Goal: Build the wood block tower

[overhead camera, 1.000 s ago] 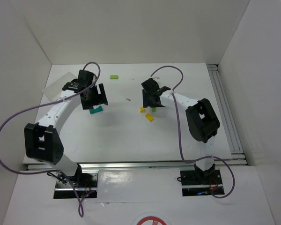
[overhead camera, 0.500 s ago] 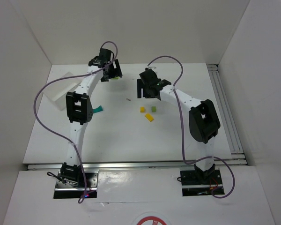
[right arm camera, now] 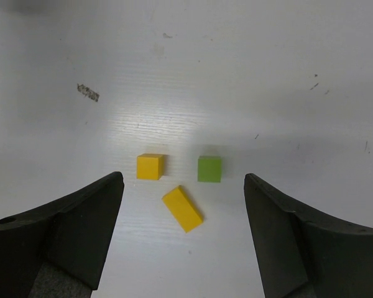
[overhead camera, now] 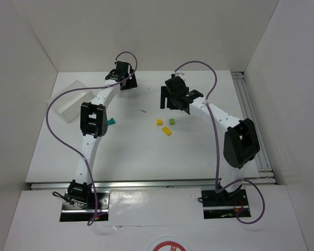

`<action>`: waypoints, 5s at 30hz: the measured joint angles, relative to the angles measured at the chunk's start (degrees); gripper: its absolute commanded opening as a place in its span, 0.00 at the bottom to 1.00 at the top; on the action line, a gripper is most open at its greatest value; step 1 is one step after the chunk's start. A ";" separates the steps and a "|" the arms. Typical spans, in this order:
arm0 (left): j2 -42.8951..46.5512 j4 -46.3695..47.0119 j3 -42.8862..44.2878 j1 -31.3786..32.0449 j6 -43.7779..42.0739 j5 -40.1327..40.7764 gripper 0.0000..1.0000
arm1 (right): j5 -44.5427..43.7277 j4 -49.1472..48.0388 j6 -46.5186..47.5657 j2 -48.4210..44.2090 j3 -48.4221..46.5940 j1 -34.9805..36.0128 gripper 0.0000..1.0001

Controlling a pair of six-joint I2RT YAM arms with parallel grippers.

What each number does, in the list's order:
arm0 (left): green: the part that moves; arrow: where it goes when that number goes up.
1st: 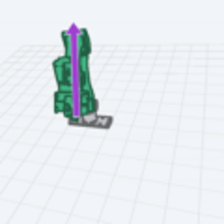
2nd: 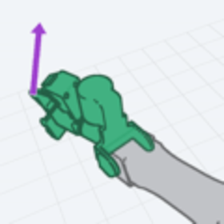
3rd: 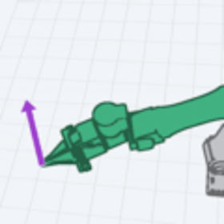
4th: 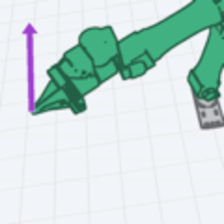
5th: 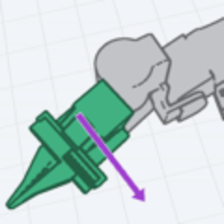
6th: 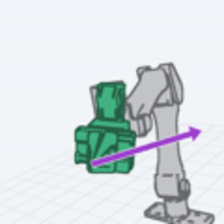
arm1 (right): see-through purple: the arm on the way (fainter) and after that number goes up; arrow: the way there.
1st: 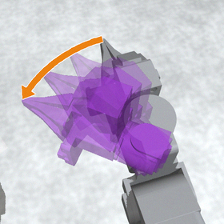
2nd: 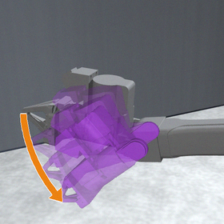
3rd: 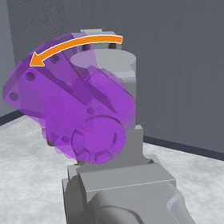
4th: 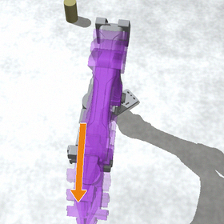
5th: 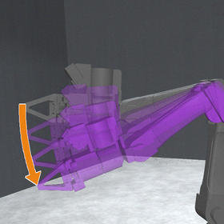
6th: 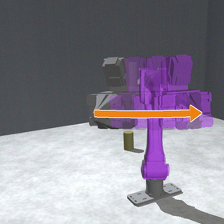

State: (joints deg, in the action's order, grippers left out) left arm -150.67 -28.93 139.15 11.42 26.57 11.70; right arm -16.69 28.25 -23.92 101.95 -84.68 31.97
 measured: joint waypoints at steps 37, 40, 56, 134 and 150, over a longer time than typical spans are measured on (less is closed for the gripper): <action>17.03 8.13 -19.19 7.34 -14.12 0.26 0.17 | 1.55 0.48 0.04 -3.89 7.41 -6.93 0.85; 27.61 7.52 -26.03 6.80 -12.37 -7.56 0.09 | 6.49 0.46 0.66 -8.87 10.21 -9.38 0.85; 54.64 9.03 -54.82 6.80 -18.23 -55.41 0.07 | 51.54 -5.86 -4.42 -20.20 14.10 -18.84 0.81; 53.44 98.29 -88.41 5.95 64.39 -73.68 0.62 | 71.23 -27.98 -5.33 -19.45 19.17 -13.75 0.02; 53.90 97.00 -82.88 7.98 57.35 -75.78 0.56 | 74.60 -28.06 -4.52 -19.52 19.58 -13.42 0.03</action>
State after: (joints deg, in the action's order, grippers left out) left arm -96.77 68.07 56.27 19.40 83.92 -64.07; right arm 57.91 0.19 -28.45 82.43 -65.10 18.55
